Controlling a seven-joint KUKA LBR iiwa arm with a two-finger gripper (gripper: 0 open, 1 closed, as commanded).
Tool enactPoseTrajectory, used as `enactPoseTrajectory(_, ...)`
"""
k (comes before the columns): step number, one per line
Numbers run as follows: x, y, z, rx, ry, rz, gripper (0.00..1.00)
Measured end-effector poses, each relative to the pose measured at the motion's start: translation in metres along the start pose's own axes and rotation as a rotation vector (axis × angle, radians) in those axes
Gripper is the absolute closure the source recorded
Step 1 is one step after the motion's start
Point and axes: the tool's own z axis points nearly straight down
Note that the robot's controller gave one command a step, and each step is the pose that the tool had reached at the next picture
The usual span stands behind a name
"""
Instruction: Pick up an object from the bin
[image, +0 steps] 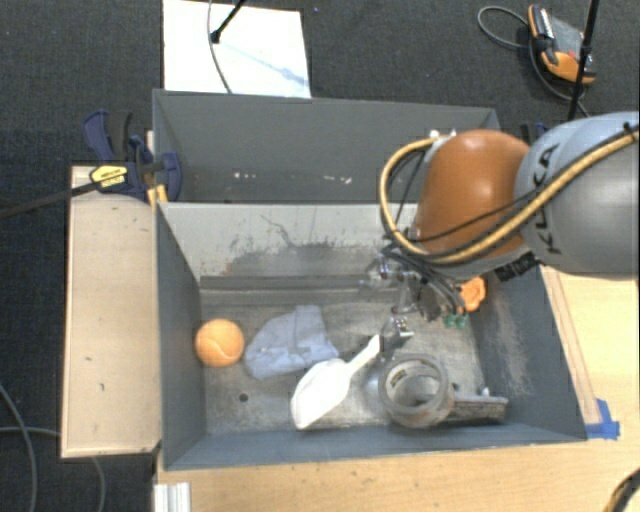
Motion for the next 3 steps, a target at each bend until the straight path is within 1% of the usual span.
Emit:
enactPoseTrajectory(1,0.002,-0.001,0.009,0.000,0.001,0.012,0.00)
enactPoseTrajectory(2,-0.008,0.001,0.095,0.000,-0.001,-0.024,1.00)
enactPoseTrajectory(3,-0.008,0.001,0.095,0.000,-0.001,-0.024,1.00)
